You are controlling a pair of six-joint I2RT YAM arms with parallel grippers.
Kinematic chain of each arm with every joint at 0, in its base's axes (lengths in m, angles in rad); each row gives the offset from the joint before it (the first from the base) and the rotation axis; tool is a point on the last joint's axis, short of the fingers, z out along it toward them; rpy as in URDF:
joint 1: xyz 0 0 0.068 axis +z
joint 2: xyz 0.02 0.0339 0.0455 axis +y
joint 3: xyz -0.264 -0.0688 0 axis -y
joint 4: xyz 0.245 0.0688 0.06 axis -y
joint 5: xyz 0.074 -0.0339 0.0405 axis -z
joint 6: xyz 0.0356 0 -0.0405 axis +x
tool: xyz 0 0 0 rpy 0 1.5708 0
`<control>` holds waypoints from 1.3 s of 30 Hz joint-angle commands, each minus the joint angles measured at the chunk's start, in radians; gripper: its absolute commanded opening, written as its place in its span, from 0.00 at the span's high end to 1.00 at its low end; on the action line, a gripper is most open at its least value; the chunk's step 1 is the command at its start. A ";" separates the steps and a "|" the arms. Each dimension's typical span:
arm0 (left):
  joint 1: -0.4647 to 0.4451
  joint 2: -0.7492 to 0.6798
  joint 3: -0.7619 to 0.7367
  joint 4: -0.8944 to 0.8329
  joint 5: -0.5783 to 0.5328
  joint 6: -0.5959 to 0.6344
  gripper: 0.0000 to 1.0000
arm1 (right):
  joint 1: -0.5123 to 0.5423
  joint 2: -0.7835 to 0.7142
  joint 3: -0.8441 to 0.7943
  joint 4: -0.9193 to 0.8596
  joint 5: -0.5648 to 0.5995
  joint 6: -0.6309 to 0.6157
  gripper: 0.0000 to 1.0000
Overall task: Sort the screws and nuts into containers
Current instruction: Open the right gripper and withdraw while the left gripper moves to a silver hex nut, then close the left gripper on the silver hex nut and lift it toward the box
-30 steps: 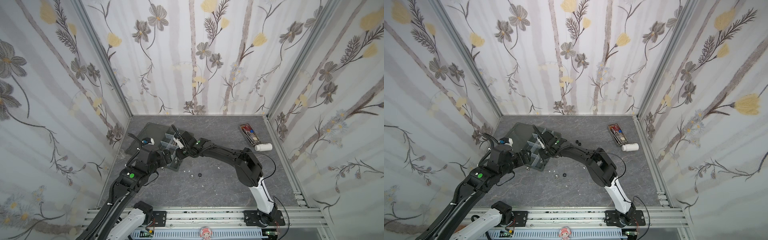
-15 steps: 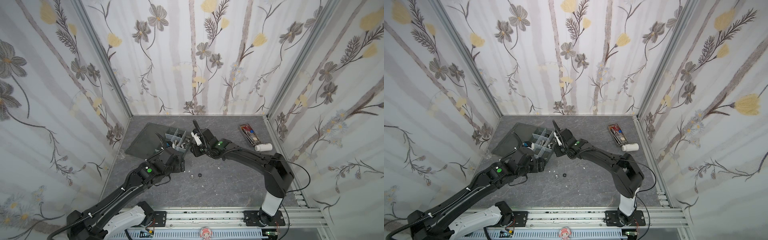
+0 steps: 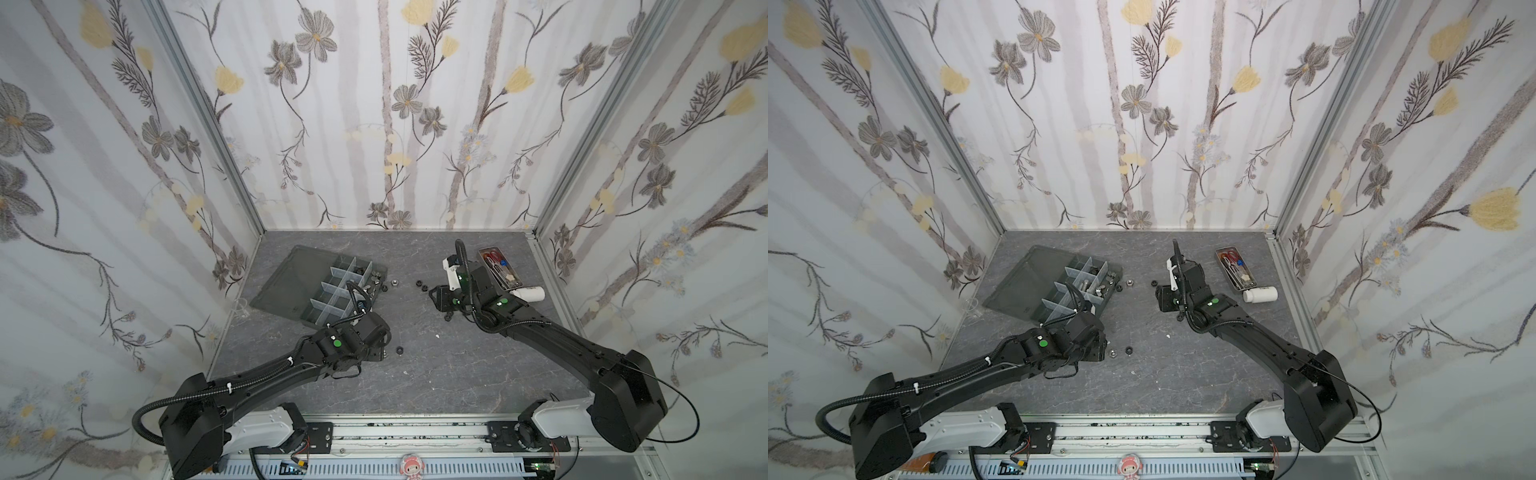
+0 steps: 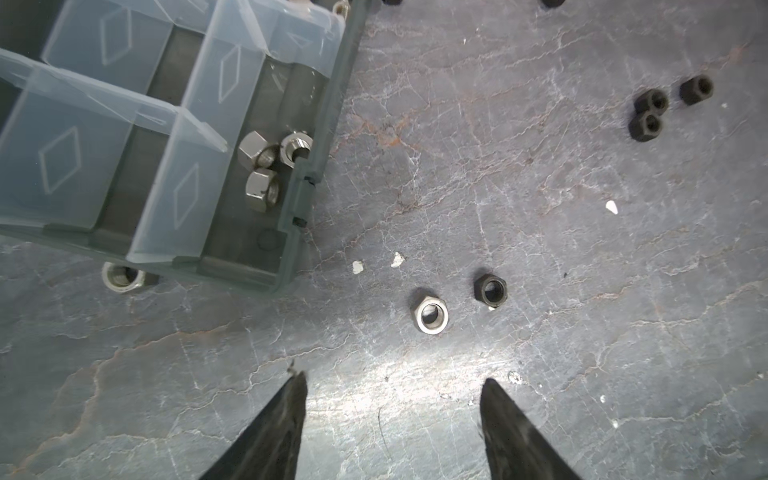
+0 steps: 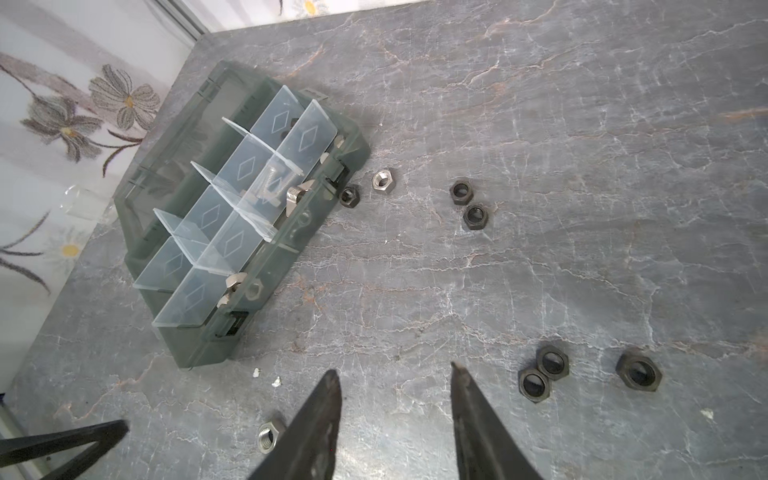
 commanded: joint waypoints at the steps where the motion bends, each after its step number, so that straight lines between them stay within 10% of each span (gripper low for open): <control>1: -0.009 0.039 -0.015 0.062 -0.010 -0.042 0.36 | -0.011 -0.024 -0.026 0.053 -0.007 0.016 0.55; 22: -0.025 0.380 0.023 0.219 0.037 -0.053 0.47 | -0.044 -0.107 -0.095 0.038 -0.017 0.007 0.53; 39: -0.029 0.391 -0.002 0.226 0.042 -0.059 0.57 | -0.048 -0.092 -0.106 0.057 -0.034 0.007 0.52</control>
